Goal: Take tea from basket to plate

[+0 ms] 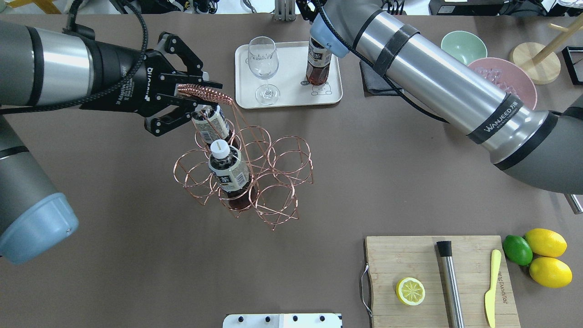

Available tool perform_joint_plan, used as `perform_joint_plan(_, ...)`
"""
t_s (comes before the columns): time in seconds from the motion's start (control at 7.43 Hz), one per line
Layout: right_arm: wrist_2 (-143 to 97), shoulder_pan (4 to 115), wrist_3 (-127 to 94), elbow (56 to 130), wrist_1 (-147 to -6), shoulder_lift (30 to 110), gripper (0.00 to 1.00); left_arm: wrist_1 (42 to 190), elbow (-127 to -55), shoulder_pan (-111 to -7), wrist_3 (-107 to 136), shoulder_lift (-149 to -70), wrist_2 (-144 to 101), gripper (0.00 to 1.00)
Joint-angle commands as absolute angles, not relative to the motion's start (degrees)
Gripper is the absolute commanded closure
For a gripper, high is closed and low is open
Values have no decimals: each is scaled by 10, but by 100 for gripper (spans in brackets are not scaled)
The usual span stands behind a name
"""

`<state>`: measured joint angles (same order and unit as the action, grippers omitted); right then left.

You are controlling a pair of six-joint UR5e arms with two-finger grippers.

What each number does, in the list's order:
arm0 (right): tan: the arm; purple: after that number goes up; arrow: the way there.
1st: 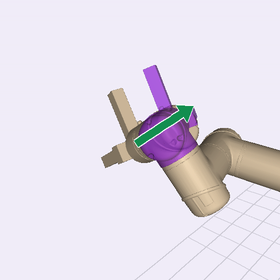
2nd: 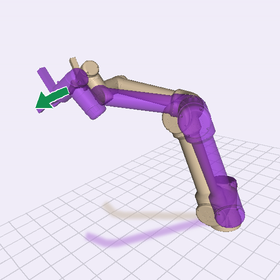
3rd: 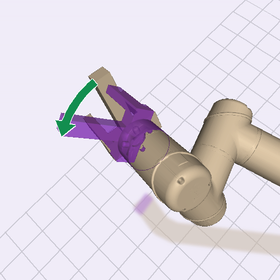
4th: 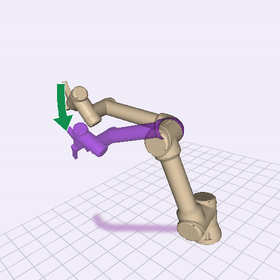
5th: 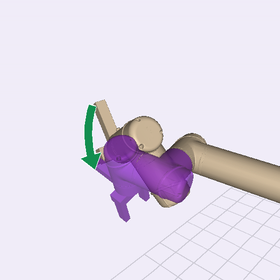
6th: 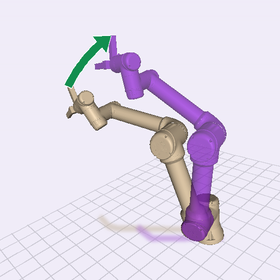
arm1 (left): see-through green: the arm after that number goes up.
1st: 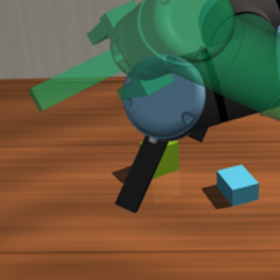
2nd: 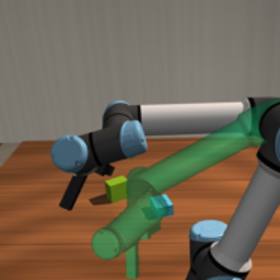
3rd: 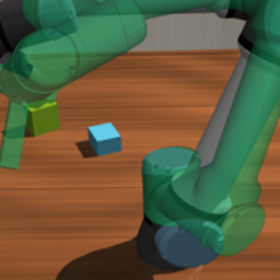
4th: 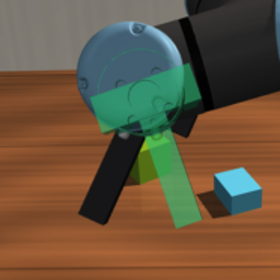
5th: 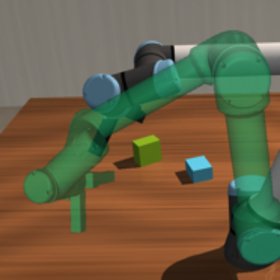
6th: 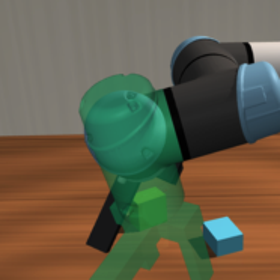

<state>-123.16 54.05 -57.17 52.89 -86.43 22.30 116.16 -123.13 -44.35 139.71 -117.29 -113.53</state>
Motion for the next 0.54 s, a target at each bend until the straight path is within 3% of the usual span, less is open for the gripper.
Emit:
perform_joint_plan(0.0,-1229,541,-571,512,-855,212,100,1116,-1244,-529,1162,-1129,-1227,100)
perform_joint_plan(0.13,-1229,541,-571,512,-850,212,100,1102,-1244,-566,1104,-1124,-1251,100)
perform_joint_plan(0.27,-1229,541,-573,511,-849,212,70,1088,-1244,-610,981,-1100,-1285,100)
perform_joint_plan(0.4,-1230,541,-572,511,-849,212,47,1045,-1243,-653,859,-1088,-1314,100)
